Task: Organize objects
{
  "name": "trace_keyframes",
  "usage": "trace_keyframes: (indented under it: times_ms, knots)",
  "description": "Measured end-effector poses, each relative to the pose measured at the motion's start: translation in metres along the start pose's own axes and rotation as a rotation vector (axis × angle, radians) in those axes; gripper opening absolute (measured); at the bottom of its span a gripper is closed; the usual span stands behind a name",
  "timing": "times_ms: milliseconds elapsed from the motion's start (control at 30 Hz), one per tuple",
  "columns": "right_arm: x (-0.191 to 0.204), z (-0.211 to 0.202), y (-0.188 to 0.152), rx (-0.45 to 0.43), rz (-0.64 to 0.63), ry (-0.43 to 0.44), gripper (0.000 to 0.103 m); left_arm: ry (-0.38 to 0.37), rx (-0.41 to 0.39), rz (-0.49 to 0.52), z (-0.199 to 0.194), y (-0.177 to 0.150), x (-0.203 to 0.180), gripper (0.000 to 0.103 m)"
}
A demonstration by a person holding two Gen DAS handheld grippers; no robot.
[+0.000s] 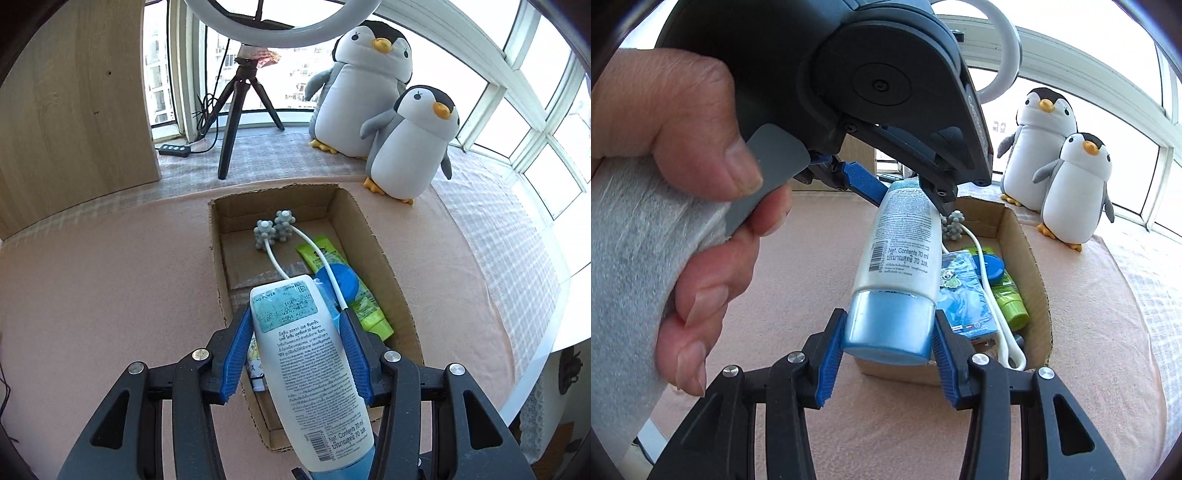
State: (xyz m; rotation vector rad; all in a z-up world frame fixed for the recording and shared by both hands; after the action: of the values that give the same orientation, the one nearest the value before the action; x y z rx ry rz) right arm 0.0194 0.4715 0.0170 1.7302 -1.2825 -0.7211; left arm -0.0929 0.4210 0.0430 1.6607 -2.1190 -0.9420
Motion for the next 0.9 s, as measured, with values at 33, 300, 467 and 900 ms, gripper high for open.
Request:
trace_keyframes:
  times_ms: [33,300,467,900]
  knots:
    - [-0.007,0.002,0.000,0.000,0.005,-0.006,0.041,-0.003,0.001,0.007,0.004,0.002,-0.005,0.052]
    - [-0.033,0.010,0.003,0.003,0.027,-0.024,0.041,-0.012,0.009,0.026,0.024,0.016,-0.022,0.051]
    - [-0.035,0.013,0.007,-0.010,0.017,-0.039,0.041,-0.034,-0.018,0.000,0.025,0.025,-0.018,0.052]
    - [-0.017,-0.002,-0.002,-0.013,-0.020,-0.173,0.064,0.083,-0.064,-0.024,-0.007,-0.006,0.063,0.103]
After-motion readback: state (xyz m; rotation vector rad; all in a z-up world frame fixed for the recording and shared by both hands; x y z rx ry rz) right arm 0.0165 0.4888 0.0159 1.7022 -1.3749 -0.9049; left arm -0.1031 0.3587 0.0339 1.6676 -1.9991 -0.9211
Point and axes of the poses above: each gripper's, at about its wrist camera, not at the fingertips, and z roughly the way its jaws point, x to its left, y to its top, the point moved 2 cm from there along z, roughly the way its jaws point, and after that the axes turned 12 degrees about -x, right-handed, at the moved point
